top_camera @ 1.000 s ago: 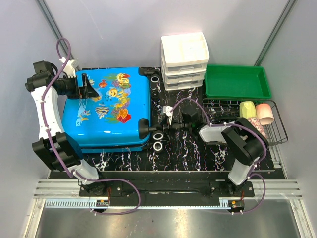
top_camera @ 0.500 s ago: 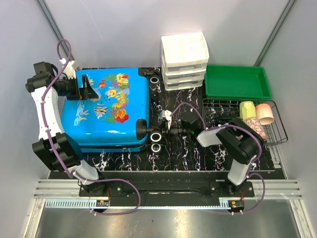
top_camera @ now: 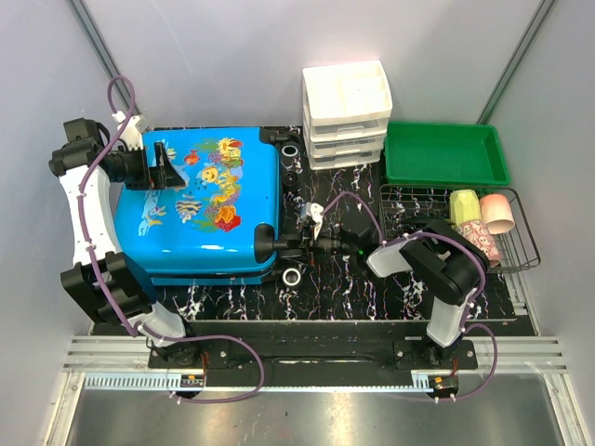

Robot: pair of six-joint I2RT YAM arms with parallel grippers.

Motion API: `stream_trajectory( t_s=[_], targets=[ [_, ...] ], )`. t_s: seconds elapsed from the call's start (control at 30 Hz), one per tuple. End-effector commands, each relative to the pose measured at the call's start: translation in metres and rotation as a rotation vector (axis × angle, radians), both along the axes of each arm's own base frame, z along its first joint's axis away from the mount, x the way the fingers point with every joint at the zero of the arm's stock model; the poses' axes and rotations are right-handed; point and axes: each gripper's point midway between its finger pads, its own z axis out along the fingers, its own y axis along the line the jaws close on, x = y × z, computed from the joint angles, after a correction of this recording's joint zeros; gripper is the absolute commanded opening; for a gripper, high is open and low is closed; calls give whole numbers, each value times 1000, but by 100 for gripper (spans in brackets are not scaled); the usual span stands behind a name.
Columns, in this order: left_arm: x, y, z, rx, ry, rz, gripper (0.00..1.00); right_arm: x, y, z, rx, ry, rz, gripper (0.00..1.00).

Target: Open, take out, and arrange the luggage

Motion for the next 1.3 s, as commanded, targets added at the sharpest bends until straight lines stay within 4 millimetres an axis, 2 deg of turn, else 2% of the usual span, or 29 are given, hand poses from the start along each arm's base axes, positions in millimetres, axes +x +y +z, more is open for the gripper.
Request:
stream_trajectory(
  t_s=[0.0,0.07,0.2,0.27,0.5,0.7,0.77,0.83,0.87,0.9,0.97,1.03,1.1,1.2,1.27],
  targets=[
    [-8,6,-4,44,28,24,93,-6,21,35,118,-111,26,8],
    [-8,8,-4,51,32,26,93,-6,20,35,116,-117,22,0],
    [-9,14,-15,73,72,34,93,0,12,32,97,-132,-19,0],
    [-9,20,-24,72,102,51,93,12,5,31,88,-135,-63,0],
    [-1,43,-42,66,171,116,91,73,-21,27,55,-102,-311,0],
    [7,59,-55,90,206,138,90,97,-26,39,83,-90,-358,0],
    [10,62,-60,90,221,140,90,100,-24,35,80,-86,-350,0],
    [14,63,-62,81,221,136,90,106,-18,44,100,-105,-337,0],
    [15,62,-61,78,219,136,90,109,-16,39,95,-97,-335,0],
    [17,63,-59,79,213,136,90,113,-11,49,114,-108,-324,0],
    [19,64,-55,67,202,144,94,116,-6,47,116,-99,-304,0],
    [23,63,-38,26,150,149,97,116,1,54,128,-96,-269,0],
    [23,74,-18,-6,106,201,99,114,6,54,124,-95,-234,0],
    [21,96,-1,41,69,258,99,105,12,58,123,-116,-151,0],
    [16,113,-6,113,93,289,99,97,15,63,125,-135,-91,0]
  ],
)
